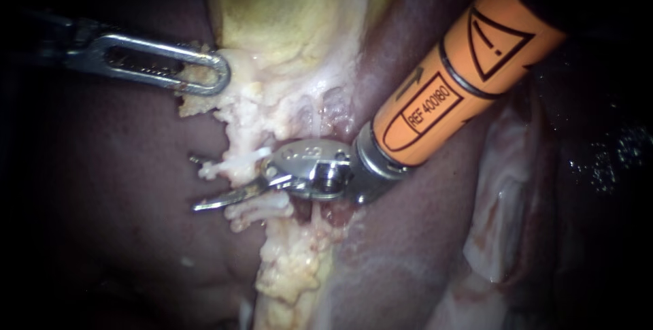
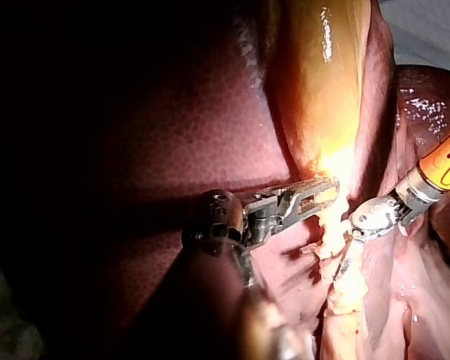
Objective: Go to the cutting position left tube
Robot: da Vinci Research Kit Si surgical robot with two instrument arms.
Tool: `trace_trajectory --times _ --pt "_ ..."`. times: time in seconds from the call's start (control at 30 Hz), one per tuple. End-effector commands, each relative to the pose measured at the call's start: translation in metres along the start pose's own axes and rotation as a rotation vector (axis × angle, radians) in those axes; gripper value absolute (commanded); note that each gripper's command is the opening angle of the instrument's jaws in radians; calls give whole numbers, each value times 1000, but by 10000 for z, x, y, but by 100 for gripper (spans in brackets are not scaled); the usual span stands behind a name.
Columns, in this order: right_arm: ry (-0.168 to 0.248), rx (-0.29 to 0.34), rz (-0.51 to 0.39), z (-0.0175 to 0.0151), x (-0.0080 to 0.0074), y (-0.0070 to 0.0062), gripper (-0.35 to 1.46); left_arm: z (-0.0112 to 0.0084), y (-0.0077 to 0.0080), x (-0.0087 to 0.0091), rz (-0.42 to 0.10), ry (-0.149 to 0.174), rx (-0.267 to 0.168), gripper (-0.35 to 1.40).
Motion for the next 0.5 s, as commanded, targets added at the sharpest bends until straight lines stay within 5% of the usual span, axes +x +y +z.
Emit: trace_trajectory --times 0.03,0.5 --pt "3 3 -2 -1 2 -3 133 0 0 0 0 0 0 -35" --pt "54 107 4 10 28 -63 140 -1 -1 0 0 -1 -1 -35"
